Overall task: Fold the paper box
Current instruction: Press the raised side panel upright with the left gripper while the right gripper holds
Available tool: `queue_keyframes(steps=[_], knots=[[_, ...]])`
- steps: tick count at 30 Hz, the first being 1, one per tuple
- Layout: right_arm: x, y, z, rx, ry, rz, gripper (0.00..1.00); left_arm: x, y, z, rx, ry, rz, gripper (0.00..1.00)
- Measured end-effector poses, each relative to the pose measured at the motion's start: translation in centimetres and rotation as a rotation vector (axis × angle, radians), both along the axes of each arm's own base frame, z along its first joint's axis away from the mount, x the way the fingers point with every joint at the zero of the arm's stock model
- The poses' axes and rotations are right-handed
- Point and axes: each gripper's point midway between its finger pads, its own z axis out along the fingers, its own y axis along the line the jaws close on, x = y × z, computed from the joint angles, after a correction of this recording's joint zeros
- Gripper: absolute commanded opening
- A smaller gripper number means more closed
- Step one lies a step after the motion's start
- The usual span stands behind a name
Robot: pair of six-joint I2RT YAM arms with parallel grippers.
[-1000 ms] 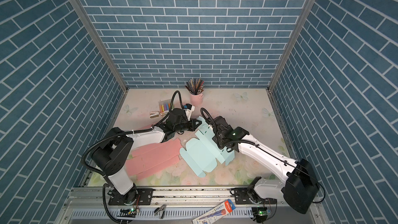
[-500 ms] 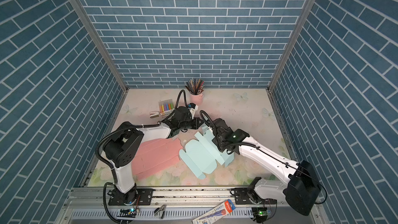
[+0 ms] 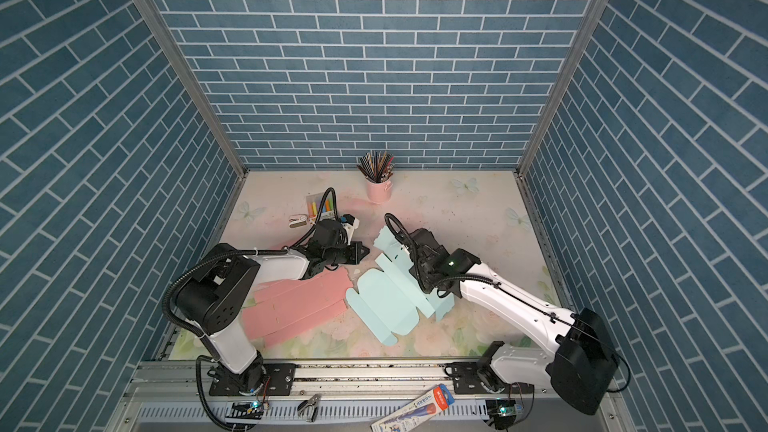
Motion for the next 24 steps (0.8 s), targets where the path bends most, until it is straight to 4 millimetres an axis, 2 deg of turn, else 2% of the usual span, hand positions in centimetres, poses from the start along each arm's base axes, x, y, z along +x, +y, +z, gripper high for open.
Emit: queue_keyframes(steps=[5, 12, 18, 24], knots=[[-0.1, 0.2, -0.1, -0.006, 0.001, 0.007, 0.0, -0.2, -0.9, -0.4, 0.006, -0.003, -0.029, 0.0], [-0.2, 0.0, -0.2, -0.021, 0.002, 0.007, 0.0, -1.6, -2.9, -1.0, 0.014, 0.001, -0.087, 0.0], [-0.1, -0.1, -0.4, -0.04, -0.001, 0.013, 0.0, -2.3, -3.0, -1.1, 0.01, 0.006, -0.094, 0.0], [0.0, -0.3, -0.7, -0.065, -0.001, 0.014, 0.0, -4.6, -3.2, -0.3, -0.006, 0.01, -0.118, 0.0]])
